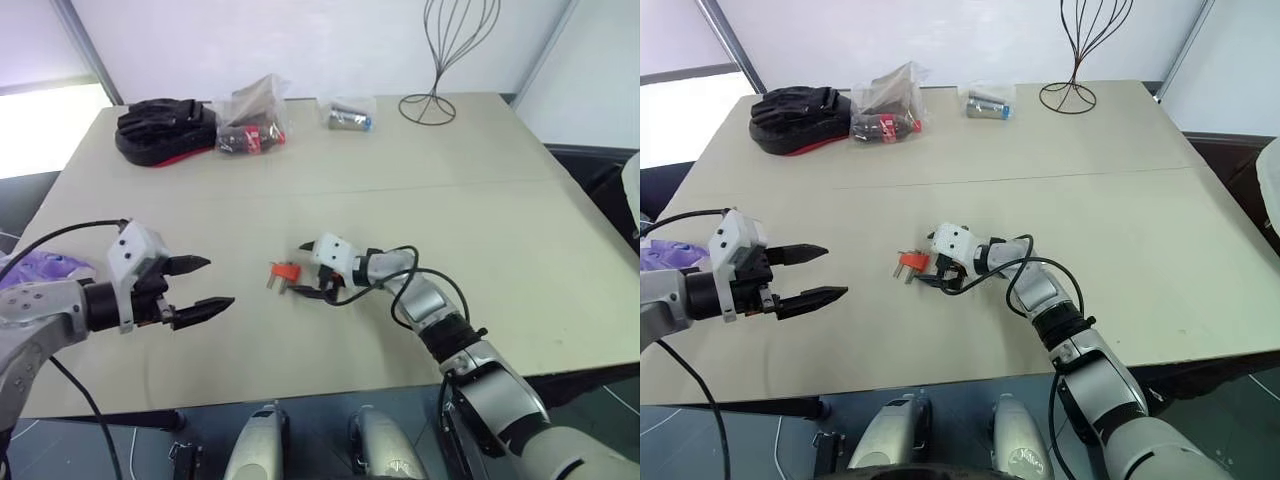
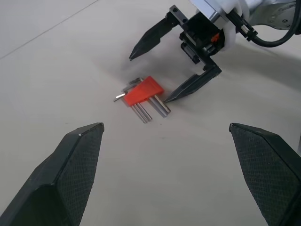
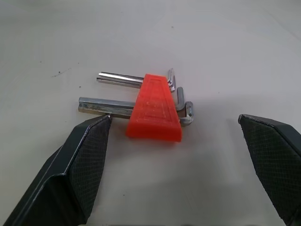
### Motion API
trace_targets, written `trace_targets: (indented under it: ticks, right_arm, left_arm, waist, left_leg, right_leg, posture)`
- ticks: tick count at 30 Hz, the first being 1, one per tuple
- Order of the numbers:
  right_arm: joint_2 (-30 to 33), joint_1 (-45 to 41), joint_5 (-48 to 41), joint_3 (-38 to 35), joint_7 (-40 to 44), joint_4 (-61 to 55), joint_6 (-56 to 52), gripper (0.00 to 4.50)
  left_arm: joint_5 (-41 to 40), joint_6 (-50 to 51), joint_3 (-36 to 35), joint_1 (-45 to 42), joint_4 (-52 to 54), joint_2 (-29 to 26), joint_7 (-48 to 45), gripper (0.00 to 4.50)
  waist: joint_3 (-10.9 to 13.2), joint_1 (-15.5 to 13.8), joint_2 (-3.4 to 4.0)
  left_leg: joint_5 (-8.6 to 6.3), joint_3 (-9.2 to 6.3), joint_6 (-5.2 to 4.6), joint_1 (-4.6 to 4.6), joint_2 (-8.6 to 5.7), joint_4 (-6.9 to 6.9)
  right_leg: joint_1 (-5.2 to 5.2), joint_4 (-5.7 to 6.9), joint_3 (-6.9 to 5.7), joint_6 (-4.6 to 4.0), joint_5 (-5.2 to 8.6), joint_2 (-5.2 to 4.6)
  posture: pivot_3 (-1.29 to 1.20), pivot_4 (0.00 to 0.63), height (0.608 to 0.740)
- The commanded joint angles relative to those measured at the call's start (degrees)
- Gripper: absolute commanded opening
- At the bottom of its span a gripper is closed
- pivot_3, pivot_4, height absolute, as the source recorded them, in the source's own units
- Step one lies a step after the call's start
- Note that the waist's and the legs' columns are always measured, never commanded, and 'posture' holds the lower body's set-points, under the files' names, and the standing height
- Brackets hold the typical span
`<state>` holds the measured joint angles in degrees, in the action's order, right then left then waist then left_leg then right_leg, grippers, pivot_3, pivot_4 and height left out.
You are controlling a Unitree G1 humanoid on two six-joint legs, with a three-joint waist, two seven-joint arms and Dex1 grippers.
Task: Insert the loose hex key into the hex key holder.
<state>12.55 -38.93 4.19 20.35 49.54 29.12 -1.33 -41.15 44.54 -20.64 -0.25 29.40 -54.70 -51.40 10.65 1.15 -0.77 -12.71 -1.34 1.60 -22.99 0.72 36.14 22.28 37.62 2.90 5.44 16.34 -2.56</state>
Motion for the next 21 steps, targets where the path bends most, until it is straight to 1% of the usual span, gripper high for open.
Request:
trace_targets:
  ticks: [1, 4, 9, 10, 13, 14, 17, 19, 21]
  right_arm:
    - [0.8, 1.4, 2.0, 0.9, -0.2, 4.8, -3.6, 4.50]
    - [0.9, 1.4, 2.1, 1.4, 0.3, 5.3, -2.7, 3.65]
    - [1.3, 1.6, 2.1, 2.0, 0.3, 4.7, -2.3, 1.20]
    - [1.4, 1.6, 2.3, 2.1, 0.0, 4.6, -1.7, 1.01]
    - [2.2, 1.6, 3.7, 2.3, -2.1, 3.6, 0.2, 1.02]
    - [2.6, 1.4, 4.6, 2.1, -4.0, 2.8, 2.0, 1.02]
    - [4.8, 0.1, 9.3, 1.4, -12.2, -0.1, 9.3, 1.02]
    - [7.9, -1.2, 14.4, 1.3, -18.3, -3.3, 16.0, 1.02]
    - [11.2, -2.4, 18.5, 0.9, -22.5, -6.8, 21.1, 1.02]
  left_arm:
    - [0.3, -1.2, 0.3, -0.7, 0.9, 0.1, 0.3, 4.47]
    - [0.5, -1.4, 0.6, -1.1, 0.7, 0.2, 0.6, 4.50]
    - [0.9, -1.7, 0.6, -1.3, 0.2, 0.2, 0.7, 4.50]
    - [1.0, -1.8, 0.7, -1.4, 0.0, 0.1, 0.6, 4.50]
    - [1.1, -2.2, 0.9, -1.8, -0.9, 0.1, 0.3, 4.50]
    - [1.0, -2.3, 1.1, -2.3, -1.5, 0.2, 0.3, 4.50]
    - [1.3, -3.0, 2.3, -4.1, -3.2, 0.6, 0.0, 4.50]
    - [1.7, -3.5, 3.6, -6.0, -4.6, 1.0, -0.4, 4.50]
    - [2.3, -4.5, 5.5, -8.5, -6.1, 1.5, -1.1, 4.50]
  waist:
    - [0.0, 0.0, -0.01]
    - [-0.1, 0.0, -0.03]
    - [-0.1, 0.0, -0.03]
    - [-0.1, 0.0, -0.04]
    - [-0.1, 0.0, -0.04]
    - [-0.1, 0.0, -0.03]
    - [-0.1, -0.1, -0.01]
    - [0.0, -0.5, 0.03]
    - [0.0, -0.6, 0.02]
  left_leg:
    - [0.00, 0.00, 0.00, 0.00, 0.00, 0.00]
    - [0.00, 0.01, 0.00, 0.01, 0.00, -0.01]
    - [0.00, 0.00, 0.01, 0.27, 0.02, -0.04]
    - [-0.01, 0.00, 0.02, 0.39, 0.02, -0.06]
    - [-0.01, 0.00, 0.02, 0.47, 0.03, -0.12]
    - [-0.01, 0.00, 0.02, 0.47, 0.04, -0.13]
    - [-0.01, 0.00, 0.02, 0.46, 0.04, -0.13]
    - [-0.01, 0.02, 0.04, 0.31, -0.02, -0.10]
    - [0.01, 0.02, 0.07, 0.02, -0.07, -0.05]
  right_leg:
    - [0.00, 0.00, 0.00, 0.00, 0.00, 0.00]
    - [0.00, 0.00, 0.01, 0.00, 0.00, -0.01]
    - [-0.12, -0.01, 0.02, -0.12, 0.05, -0.07]
    - [-0.13, -0.04, 0.02, -0.22, 0.11, -0.09]
    - [-0.19, -0.10, 0.03, -0.24, 0.12, -0.11]
    - [-0.19, -0.10, 0.03, -0.24, 0.12, -0.11]
    - [-0.15, -0.11, 0.03, -0.24, 0.12, -0.12]
    - [-0.03, -0.13, 0.03, -0.24, 0.12, -0.20]
    - [0.15, -0.19, 0.02, -0.24, 0.12, -0.23]
  posture:
    - [0.00, 0.150, 0.740]
    - [0.00, 0.150, 0.740]
    - [0.00, 0.150, 0.740]
    - [0.00, 0.150, 0.740]
    - [0.00, 0.150, 0.740]
    - [0.00, 0.150, 0.740]
    - [0.00, 0.150, 0.740]
    - [0.00, 0.150, 0.740]
    - [0.00, 0.150, 0.740]
